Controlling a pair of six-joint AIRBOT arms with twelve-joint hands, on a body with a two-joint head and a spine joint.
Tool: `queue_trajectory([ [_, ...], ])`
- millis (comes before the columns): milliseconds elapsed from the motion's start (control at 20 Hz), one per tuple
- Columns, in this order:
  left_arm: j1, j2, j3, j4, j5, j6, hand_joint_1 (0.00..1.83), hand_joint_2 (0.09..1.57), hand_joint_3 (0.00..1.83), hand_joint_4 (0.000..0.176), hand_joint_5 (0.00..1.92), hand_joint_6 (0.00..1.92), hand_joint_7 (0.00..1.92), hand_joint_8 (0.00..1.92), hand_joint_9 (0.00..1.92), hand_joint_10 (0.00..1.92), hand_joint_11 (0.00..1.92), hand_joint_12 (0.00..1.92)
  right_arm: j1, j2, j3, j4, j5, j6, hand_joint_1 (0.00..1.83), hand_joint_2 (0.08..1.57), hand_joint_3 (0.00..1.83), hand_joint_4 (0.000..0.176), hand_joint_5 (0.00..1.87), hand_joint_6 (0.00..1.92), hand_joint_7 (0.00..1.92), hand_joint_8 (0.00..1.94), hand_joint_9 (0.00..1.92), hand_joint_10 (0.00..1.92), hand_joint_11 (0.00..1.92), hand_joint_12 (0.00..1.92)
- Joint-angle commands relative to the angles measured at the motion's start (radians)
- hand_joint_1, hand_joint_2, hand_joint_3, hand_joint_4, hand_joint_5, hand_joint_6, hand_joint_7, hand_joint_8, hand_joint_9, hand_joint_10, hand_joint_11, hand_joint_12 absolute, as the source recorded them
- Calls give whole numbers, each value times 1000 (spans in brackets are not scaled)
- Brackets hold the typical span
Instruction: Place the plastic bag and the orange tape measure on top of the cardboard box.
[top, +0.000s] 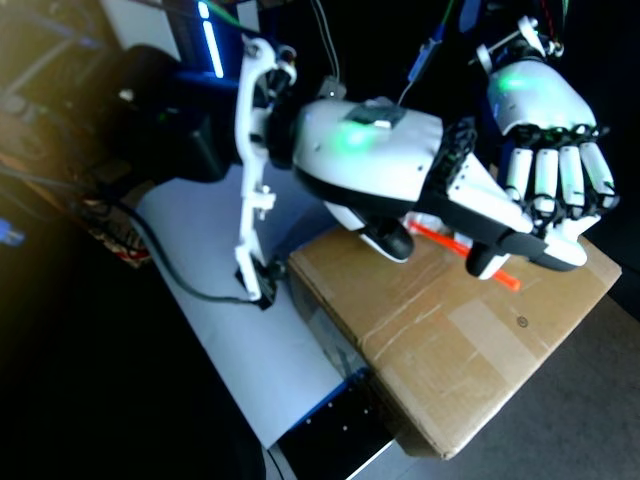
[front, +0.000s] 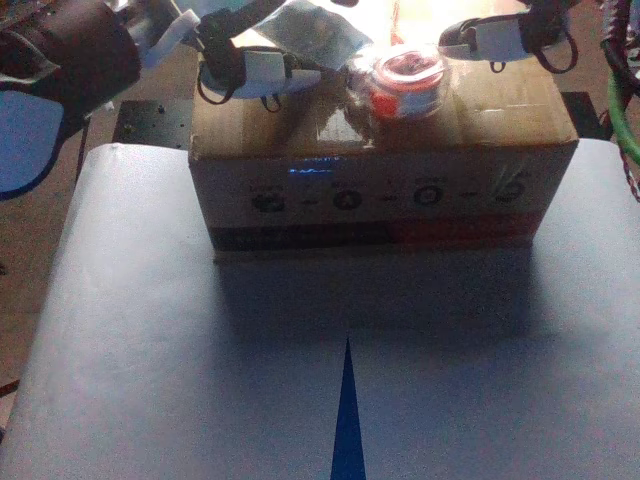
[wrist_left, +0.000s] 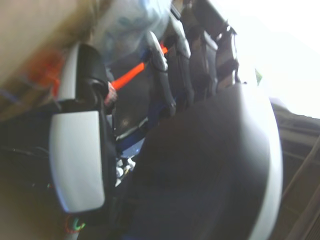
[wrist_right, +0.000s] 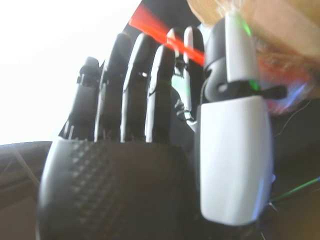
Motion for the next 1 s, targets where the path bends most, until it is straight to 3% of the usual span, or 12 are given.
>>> queue_trajectory([
  [0,-6,6,-6,23,119,5,1118,1028,1,0,595,0,431,0,242,63,0,1205,10,4,-3,-29,-125,-5,1157,915,3,0,605,265,476,929,361,1266,193,1780],
  [250,-4,36,-53,54,160,5,1101,998,0,0,594,1,455,1,331,154,0,1571,10,35,-32,-33,-134,-5,1109,938,0,0,444,296,415,615,267,1055,53,1733],
  [450,-6,118,-136,56,261,7,1066,1007,6,0,324,2,178,0,105,63,0,1147,10,114,-113,-34,-218,-5,920,916,0,0,219,276,199,439,7,1004,0,1627],
  [500,-9,137,-155,56,287,9,1024,1019,6,28,329,4,185,2,129,80,0,1195,10,136,-134,-34,-245,-5,975,927,0,0,198,252,279,241,32,843,0,1552],
  [600,-21,197,-206,56,355,16,927,1003,0,17,327,2,240,14,205,136,0,1492,7,184,-175,-34,-305,-5,1009,918,0,0,185,244,234,182,4,767,0,1498],
  [650,-20,229,-230,56,398,18,942,1032,0,14,314,2,216,1,92,405,0,1642,7,211,-201,-34,-348,-4,965,919,0,0,169,200,178,101,0,553,0,1455],
  [700,-18,261,-254,56,446,18,917,1002,0,27,350,15,262,17,37,575,0,1652,-3,238,-225,-34,-401,-4,959,931,1,0,135,345,226,154,0,820,0,1712],
  [750,-15,284,-268,56,479,18,970,989,0,12,371,24,263,15,1,563,0,1660,-14,256,-240,-34,-438,-4,891,943,5,0,79,366,206,150,0,792,0,1699],
  [800,-4,314,-288,56,531,16,923,970,0,39,390,31,327,22,0,764,0,1640,-27,288,-265,-34,-496,-5,841,936,0,0,72,353,229,130,0,711,0,1631],
  [850,10,337,-303,56,578,12,899,957,0,50,408,37,353,27,15,867,0,1706,-39,312,-282,-34,-536,-5,830,933,0,0,36,607,271,250,0,965,0,1784],
  [900,34,362,-319,56,635,7,938,966,0,0,437,53,398,42,44,970,0,1768,-60,323,-292,-34,-578,-2,825,978,11,0,0,494,167,245,0,732,0,1680],
  [950,57,380,-331,56,687,3,937,972,1,0,443,59,421,47,93,893,3,1693,-82,334,-302,-34,-631,9,782,993,10,0,0,331,130,190,0,808,0,1748],
])
